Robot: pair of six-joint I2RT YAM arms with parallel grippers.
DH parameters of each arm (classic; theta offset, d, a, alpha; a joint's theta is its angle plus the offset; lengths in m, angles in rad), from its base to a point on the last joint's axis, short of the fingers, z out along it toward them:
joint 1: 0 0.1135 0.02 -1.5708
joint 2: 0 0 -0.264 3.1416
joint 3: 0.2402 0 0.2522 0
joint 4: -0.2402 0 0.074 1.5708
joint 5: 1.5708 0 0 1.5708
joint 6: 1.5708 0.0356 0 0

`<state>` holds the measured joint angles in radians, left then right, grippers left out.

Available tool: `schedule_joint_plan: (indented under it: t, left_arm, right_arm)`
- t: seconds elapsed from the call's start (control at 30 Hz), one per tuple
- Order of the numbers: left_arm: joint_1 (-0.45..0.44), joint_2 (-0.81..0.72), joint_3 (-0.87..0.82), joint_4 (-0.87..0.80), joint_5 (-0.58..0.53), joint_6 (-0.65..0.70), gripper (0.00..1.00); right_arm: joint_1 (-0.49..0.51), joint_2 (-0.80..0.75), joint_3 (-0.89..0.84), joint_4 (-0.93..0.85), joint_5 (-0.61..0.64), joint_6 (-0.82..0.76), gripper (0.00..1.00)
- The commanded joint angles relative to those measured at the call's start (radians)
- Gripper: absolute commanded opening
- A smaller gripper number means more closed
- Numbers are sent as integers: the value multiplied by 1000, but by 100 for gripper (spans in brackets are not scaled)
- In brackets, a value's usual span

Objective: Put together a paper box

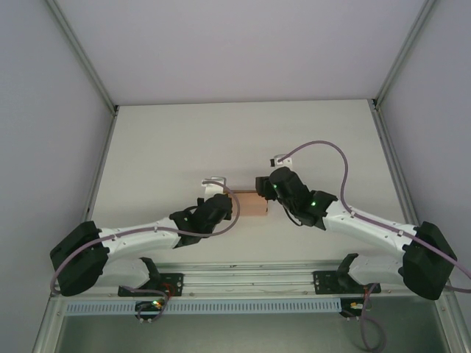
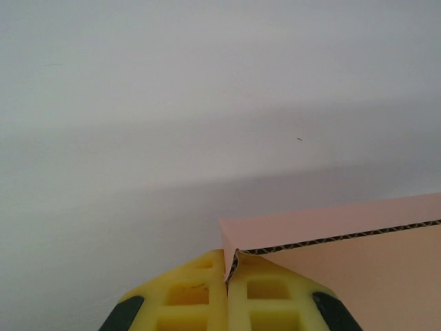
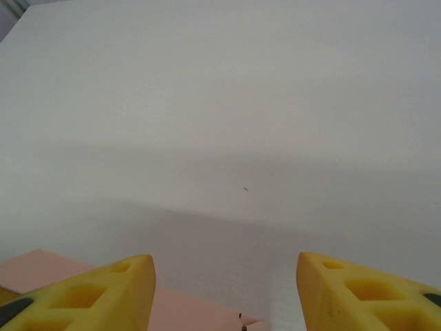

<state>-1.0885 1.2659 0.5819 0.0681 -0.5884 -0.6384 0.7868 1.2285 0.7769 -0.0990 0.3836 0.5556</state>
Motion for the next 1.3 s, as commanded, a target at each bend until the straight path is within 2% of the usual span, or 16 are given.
schedule_joint_plan:
  t: [0.0, 0.3, 0.37, 0.43, 0.53, 0.6, 0.7, 0.83, 0.9, 1.03, 1.07, 1.13, 1.27]
  left_arm:
    - [-17, 37, -54, -156, 71, 39, 4]
    - [-28, -39, -63, -114, 75, 118, 17]
    - [-28, -69, -63, -110, 80, 129, 23]
    - [-28, -102, -60, -104, 94, 138, 38]
    - [-30, -148, -50, -97, 130, 161, 52]
    - [-30, -174, -37, -109, 137, 165, 57]
    - [-30, -207, -8, -136, 164, 159, 80]
    - [-8, -237, 51, -219, 166, 67, 100]
    - [48, -237, 86, -295, 198, -46, 100]
    - [237, -203, 94, -270, 497, -151, 100]
    - [265, -192, 89, -248, 538, -160, 100]
    - [303, -164, 85, -224, 586, -170, 100]
    - [325, -127, 58, -197, 644, -183, 97]
  right_arm:
    - [-3, 29, -15, -52, -24, 61, 54]
    - [-3, 69, -95, -47, -67, 145, 47]
    - [-3, 62, -116, -38, -75, 164, 46]
    - [-1, 55, -142, -22, -84, 180, 46]
    - [1, 50, -158, -17, -78, 188, 46]
    - [0, 45, -159, -19, -77, 188, 46]
    - [1, 43, -162, -12, -78, 189, 46]
    - [2, 43, -162, -13, -78, 187, 46]
    - [2, 42, -165, -10, -81, 188, 46]
    - [3, 43, -169, -5, -83, 187, 46]
    - [3, 44, -169, -4, -83, 186, 46]
    - [4, 47, -169, 1, -84, 187, 46]
    - [3, 49, -170, 2, -86, 192, 46]
